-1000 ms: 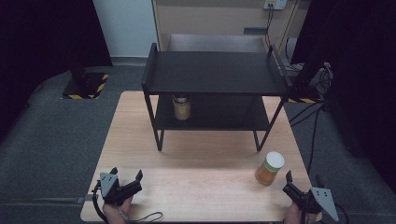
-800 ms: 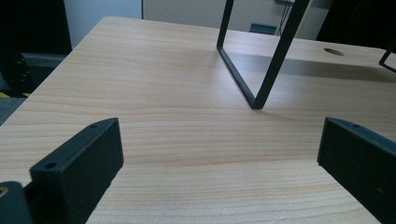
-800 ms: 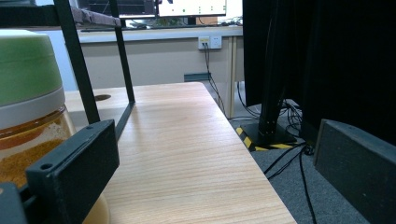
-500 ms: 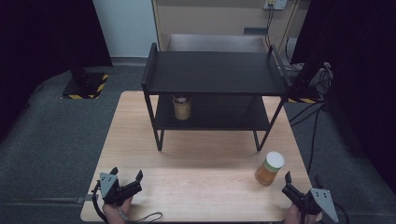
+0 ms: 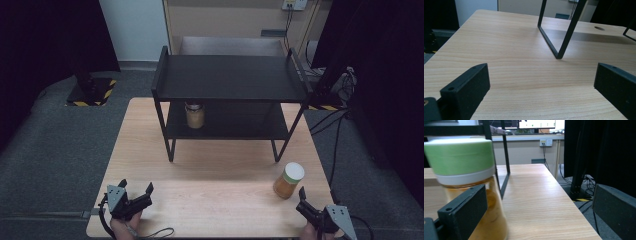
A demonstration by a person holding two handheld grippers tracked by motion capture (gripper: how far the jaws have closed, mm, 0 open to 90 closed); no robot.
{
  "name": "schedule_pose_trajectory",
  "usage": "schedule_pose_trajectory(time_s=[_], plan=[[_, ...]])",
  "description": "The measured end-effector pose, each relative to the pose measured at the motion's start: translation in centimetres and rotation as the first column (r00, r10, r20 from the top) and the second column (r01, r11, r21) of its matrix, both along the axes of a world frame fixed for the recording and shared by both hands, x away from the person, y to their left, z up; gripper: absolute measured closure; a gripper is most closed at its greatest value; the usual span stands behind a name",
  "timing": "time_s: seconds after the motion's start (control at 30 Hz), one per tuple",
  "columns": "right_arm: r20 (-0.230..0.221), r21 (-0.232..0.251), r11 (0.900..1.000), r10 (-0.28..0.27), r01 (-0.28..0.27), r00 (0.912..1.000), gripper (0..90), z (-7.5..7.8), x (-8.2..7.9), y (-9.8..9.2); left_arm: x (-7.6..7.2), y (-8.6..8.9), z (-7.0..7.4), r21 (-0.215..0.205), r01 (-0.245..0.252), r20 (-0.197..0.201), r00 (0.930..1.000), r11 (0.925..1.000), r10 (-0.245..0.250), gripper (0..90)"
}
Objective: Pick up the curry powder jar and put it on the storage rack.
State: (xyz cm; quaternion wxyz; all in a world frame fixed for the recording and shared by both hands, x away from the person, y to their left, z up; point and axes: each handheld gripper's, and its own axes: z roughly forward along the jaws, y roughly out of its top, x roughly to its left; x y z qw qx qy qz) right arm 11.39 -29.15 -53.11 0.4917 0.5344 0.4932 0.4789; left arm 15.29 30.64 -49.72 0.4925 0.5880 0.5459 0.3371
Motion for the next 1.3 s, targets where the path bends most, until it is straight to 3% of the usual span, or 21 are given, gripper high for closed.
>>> schedule_pose_trajectory(time_s=[0.3,0.7,1.3], plan=[[0.006,-0.009,1.0,0.017,-0.017,0.9998,0.7,0.6,-0.6,1.0,0.0,0.0,0.0,-0.001,0.002,0.0,1.0,1.0,-0.002,0.0],[0.015,0.018,0.998,0.061,-0.061,0.9981,0.7,1.1,-1.5,0.9,-0.1,0.1,-0.1,-0.008,0.004,0.004,1.0,1.0,-0.004,0.0],[0.0,0.01,0.991,0.135,-0.135,0.9908,0.7,1.7,-1.0,1.3,-0.1,-0.4,0.0,0.02,-0.002,0.003,1.0,0.9998,0.002,0.0]])
